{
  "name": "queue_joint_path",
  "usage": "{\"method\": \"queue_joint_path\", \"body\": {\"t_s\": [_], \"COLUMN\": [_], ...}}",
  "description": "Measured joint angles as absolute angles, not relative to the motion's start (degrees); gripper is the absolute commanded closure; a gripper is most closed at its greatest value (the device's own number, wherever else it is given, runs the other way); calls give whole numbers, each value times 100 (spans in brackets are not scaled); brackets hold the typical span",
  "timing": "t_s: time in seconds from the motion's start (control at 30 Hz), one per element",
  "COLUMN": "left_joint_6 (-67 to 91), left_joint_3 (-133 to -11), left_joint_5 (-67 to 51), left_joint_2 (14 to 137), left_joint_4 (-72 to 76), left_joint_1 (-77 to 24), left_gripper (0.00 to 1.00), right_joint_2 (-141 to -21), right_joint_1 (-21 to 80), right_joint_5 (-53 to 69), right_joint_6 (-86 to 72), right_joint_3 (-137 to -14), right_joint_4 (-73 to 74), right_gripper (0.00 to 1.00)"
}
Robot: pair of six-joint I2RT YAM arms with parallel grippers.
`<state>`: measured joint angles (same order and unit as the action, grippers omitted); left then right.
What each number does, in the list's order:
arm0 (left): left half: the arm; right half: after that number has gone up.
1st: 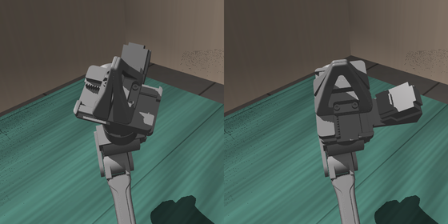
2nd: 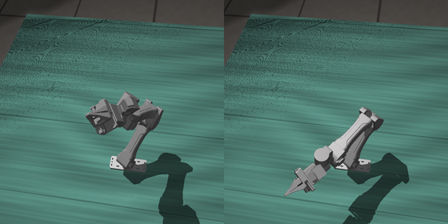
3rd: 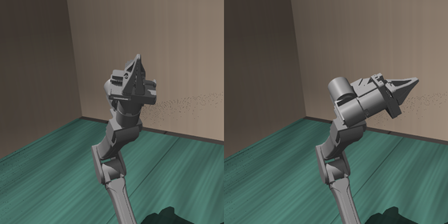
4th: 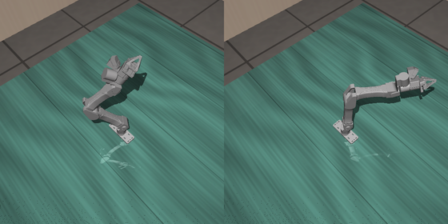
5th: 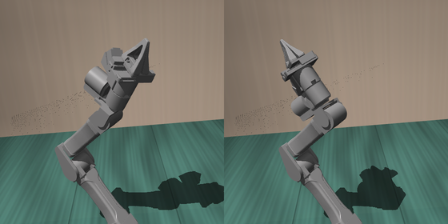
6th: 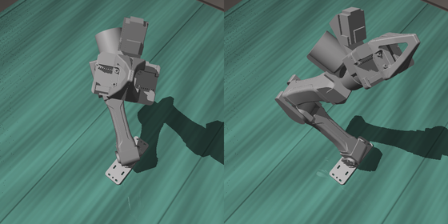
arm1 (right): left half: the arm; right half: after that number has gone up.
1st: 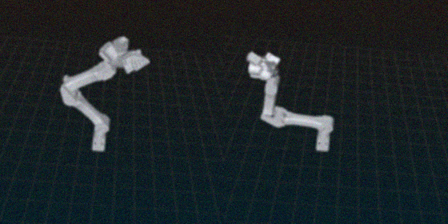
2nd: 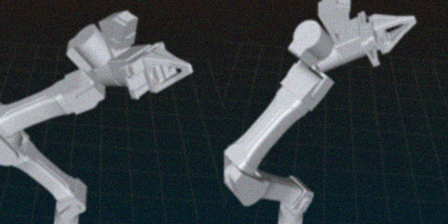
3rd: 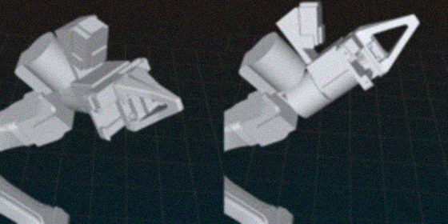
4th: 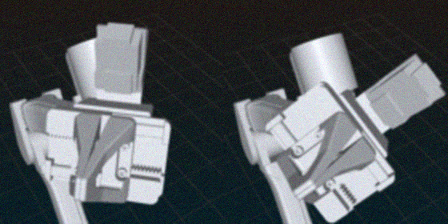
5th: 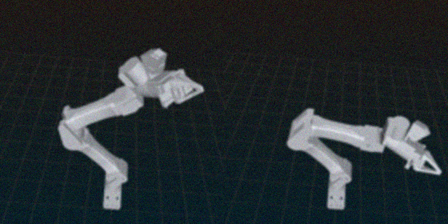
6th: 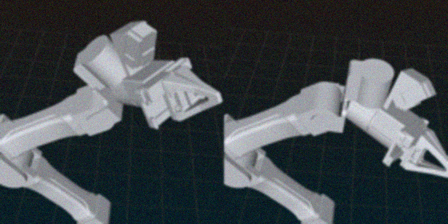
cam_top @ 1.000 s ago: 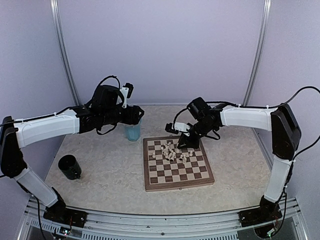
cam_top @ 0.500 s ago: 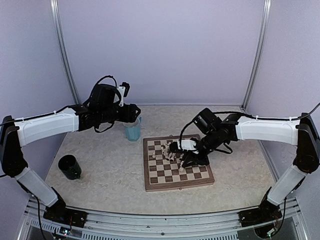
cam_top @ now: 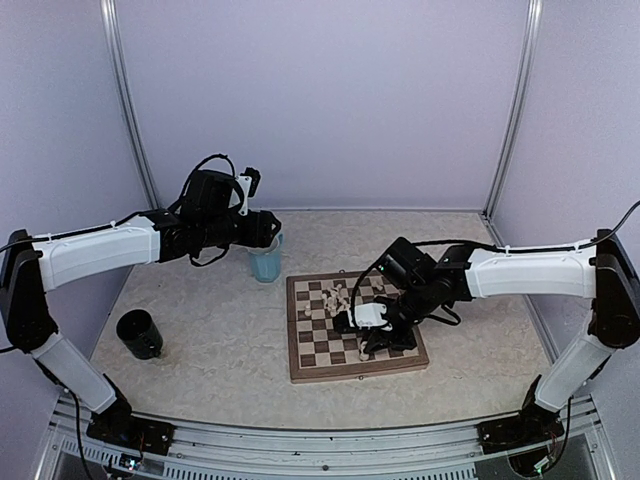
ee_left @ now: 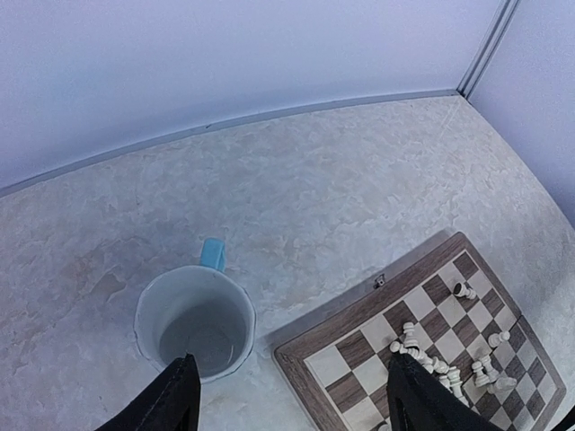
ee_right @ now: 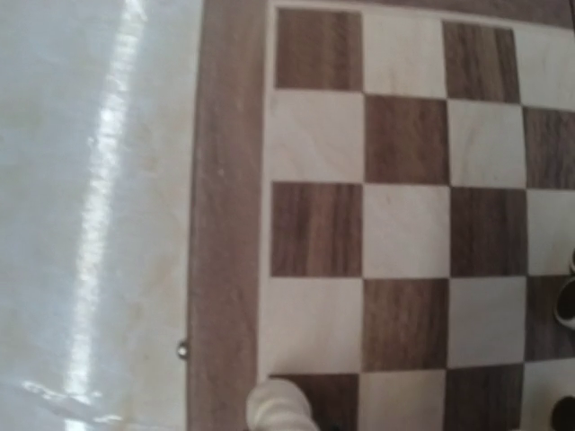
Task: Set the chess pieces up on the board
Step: Place the king on e1.
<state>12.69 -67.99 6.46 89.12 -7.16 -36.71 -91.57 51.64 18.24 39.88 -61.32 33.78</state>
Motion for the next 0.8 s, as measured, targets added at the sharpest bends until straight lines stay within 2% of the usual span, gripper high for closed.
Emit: {"method": "queue_joint_path", "body": {"t_s": [0.53, 0.6, 0.8], "left_joint_6": [1256, 1256, 1256], "left_joint_3": [-6895, -6895, -6895], "left_joint_5": [646, 644, 644], "left_joint_2": [8978, 8984, 9017], "left_joint_4": [-845, -858, -864], "left_joint_1": [-3671, -3671, -3673], "left_gripper": [29, 29, 29], "right_joint_2": [-9282, -9284, -9290], "right_joint_1": [5164, 5164, 5164], "right_joint_5": [1437, 1415, 1345], "right_joint_6": [3938, 3933, 3889], "right_joint_3": [-5996, -5994, -5977], "right_joint_4": [3144, 3131, 3057], "right_gripper": [96, 92, 71]}}
